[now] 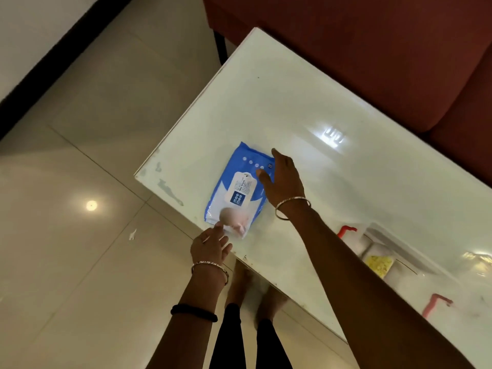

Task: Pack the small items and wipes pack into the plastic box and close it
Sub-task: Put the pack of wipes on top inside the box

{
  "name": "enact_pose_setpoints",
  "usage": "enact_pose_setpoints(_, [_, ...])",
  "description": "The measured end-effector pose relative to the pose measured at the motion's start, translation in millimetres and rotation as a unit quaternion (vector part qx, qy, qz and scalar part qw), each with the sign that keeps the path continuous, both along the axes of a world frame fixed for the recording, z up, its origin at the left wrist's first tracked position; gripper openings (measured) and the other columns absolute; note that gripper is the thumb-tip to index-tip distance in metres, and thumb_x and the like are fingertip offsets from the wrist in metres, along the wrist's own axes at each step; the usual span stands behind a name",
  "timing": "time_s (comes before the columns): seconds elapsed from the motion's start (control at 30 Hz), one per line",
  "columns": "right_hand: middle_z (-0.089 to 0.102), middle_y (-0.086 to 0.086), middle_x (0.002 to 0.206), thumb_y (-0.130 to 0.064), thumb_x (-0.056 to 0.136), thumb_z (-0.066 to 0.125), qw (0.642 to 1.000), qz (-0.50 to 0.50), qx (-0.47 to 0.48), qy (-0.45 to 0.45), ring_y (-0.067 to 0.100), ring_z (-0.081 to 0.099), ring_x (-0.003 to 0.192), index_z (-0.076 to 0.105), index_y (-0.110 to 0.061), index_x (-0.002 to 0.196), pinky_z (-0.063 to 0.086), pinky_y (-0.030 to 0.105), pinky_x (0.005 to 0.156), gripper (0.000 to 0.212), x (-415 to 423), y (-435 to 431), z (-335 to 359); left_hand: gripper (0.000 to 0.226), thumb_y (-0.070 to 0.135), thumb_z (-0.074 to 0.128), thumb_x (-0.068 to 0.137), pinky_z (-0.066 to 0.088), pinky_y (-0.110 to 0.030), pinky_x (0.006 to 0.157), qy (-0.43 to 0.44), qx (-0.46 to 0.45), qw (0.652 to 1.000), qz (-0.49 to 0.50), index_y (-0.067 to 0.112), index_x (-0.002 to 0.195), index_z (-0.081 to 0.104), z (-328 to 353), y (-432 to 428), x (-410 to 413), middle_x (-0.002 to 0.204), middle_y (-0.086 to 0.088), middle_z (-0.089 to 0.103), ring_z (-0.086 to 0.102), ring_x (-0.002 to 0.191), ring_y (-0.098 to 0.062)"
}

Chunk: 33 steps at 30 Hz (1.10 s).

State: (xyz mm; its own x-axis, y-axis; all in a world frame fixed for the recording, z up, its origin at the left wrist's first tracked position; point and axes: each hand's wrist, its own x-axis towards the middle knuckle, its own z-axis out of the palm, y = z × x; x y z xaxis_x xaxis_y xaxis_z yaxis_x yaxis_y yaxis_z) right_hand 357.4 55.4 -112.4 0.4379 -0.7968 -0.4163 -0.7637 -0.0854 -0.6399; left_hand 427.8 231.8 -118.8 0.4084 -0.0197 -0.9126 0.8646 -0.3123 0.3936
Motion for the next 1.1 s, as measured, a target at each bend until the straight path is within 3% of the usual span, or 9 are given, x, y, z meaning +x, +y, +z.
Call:
enact_pose_setpoints(0.17, [0.050, 0.019, 0.133, -0.035, 0.092, 0.061, 0.997, -0.049, 0.033, 0.045, 0.033, 0.055, 0.120, 0.049, -0.006, 0.136, 0.049, 0.040, 0.097, 0.054, 14.6, -16.4, -13.8, 0.046, 0.041, 0.076, 0.076, 0.057, -0.030, 0.074, 0.056, -0.082, 0.995, -0.019, 0.009, 0.108, 0.066, 0.9, -7.2, 4.7, 0.106, -0.010, 0.071, 0.069, 0.098, -0.023])
enact_pose_setpoints(0.3, [0.064, 0.019, 0.118, -0.025, 0.087, 0.070, 0.991, -0.092, 0.084, 0.045, 0.032, 0.063, 0.105, 0.060, -0.002, 0.118, 0.050, 0.031, 0.082, 0.040, 6.2, -17.8, -23.4, 0.036, 0.016, 0.065, 0.087, 0.053, -0.036, 0.080, 0.037, -0.040, 0.998, -0.023, -0.002, 0.117, 0.054, -7.0, -8.7, 10.2, 0.122, -0.023, 0.062, 0.063, 0.111, -0.033])
enact_pose_setpoints(0.37, [0.066, 0.017, 0.114, -0.022, 0.085, 0.071, 0.989, -0.106, 0.093, 0.043, 0.031, 0.064, 0.102, 0.061, -0.002, 0.114, 0.048, 0.028, 0.078, 0.036, -3.3, -12.0, -24.1, 0.030, 0.012, 0.062, 0.088, 0.055, -0.037, 0.079, 0.011, -0.030, 0.998, -0.061, -0.003, 0.113, 0.054, -9.6, -7.5, 14.2, 0.118, -0.022, 0.062, 0.066, 0.103, -0.033])
enact_pose_setpoints(0.5, [0.069, 0.014, 0.107, -0.017, 0.083, 0.073, 0.982, -0.154, 0.110, 0.021, 0.030, 0.066, 0.100, 0.066, -0.004, 0.102, 0.050, 0.030, 0.079, 0.025, -26.1, 5.0, -15.7, 0.004, 0.006, 0.055, 0.093, 0.056, -0.026, 0.059, 0.000, -0.083, 0.992, -0.096, 0.004, 0.092, 0.058, -0.9, -2.3, 17.4, 0.087, -0.012, 0.065, 0.072, 0.057, -0.014])
enact_pose_setpoints(0.57, [0.070, 0.014, 0.101, -0.014, 0.083, 0.073, 0.974, -0.188, 0.128, -0.015, 0.032, 0.068, 0.096, 0.065, -0.007, 0.094, 0.055, 0.038, 0.084, 0.016, -38.5, 14.8, -3.4, 0.012, 0.011, 0.056, 0.093, 0.058, -0.026, 0.062, -0.019, -0.121, 0.984, -0.129, 0.000, 0.099, 0.058, 1.2, 3.8, 17.9, 0.079, -0.010, 0.062, 0.069, 0.053, -0.013])
enact_pose_setpoints(0.67, [0.069, 0.014, 0.091, -0.011, 0.082, 0.074, 0.961, -0.222, 0.142, -0.084, 0.033, 0.069, 0.090, 0.059, -0.015, 0.083, 0.058, 0.043, 0.082, 0.015, -61.7, 27.4, 25.5, 0.006, 0.016, 0.071, 0.081, 0.058, -0.033, 0.067, -0.050, -0.188, 0.967, -0.166, 0.013, 0.087, 0.069, 8.8, 8.8, 17.5, 0.075, -0.007, 0.064, 0.065, 0.061, -0.014])
enact_pose_setpoints(0.83, [0.073, 0.014, 0.088, 0.000, 0.080, 0.074, 0.911, -0.306, 0.176, -0.213, 0.011, 0.071, 0.072, 0.058, -0.017, 0.088, 0.051, 0.017, 0.055, 0.025, -110.9, 46.0, 68.8, 0.027, 0.015, 0.081, 0.069, 0.058, -0.032, 0.068, -0.038, -0.242, 0.949, -0.197, 0.019, 0.094, 0.073, 25.0, 3.6, 9.0, 0.082, -0.002, 0.074, 0.066, 0.068, -0.016])
enact_pose_setpoints(0.97, [0.074, 0.013, 0.103, -0.002, 0.080, 0.074, 0.879, -0.353, 0.205, -0.246, 0.022, 0.073, 0.092, 0.061, -0.016, 0.118, 0.058, 0.035, 0.076, 0.042, -158.0, 60.7, 91.4, 0.050, 0.040, 0.091, 0.047, 0.057, -0.033, 0.067, -0.057, -0.233, 0.930, -0.277, 0.020, 0.089, 0.074, 48.0, -15.0, -13.9, 0.085, -0.005, 0.076, 0.068, 0.070, -0.021])
enact_pose_setpoints(1.1, [0.077, -0.005, 0.105, -0.002, 0.086, 0.067, 0.887, -0.345, 0.177, -0.249, 0.008, 0.072, 0.097, 0.067, -0.022, 0.115, 0.056, 0.016, 0.074, 0.035, -209.4, 79.5, 109.2, 0.059, 0.044, 0.088, 0.050, 0.059, -0.037, 0.070, -0.107, -0.206, 0.887, -0.400, 0.015, 0.098, 0.070, 66.6, -33.7, -43.6, 0.089, -0.010, 0.076, 0.070, 0.071, -0.026])
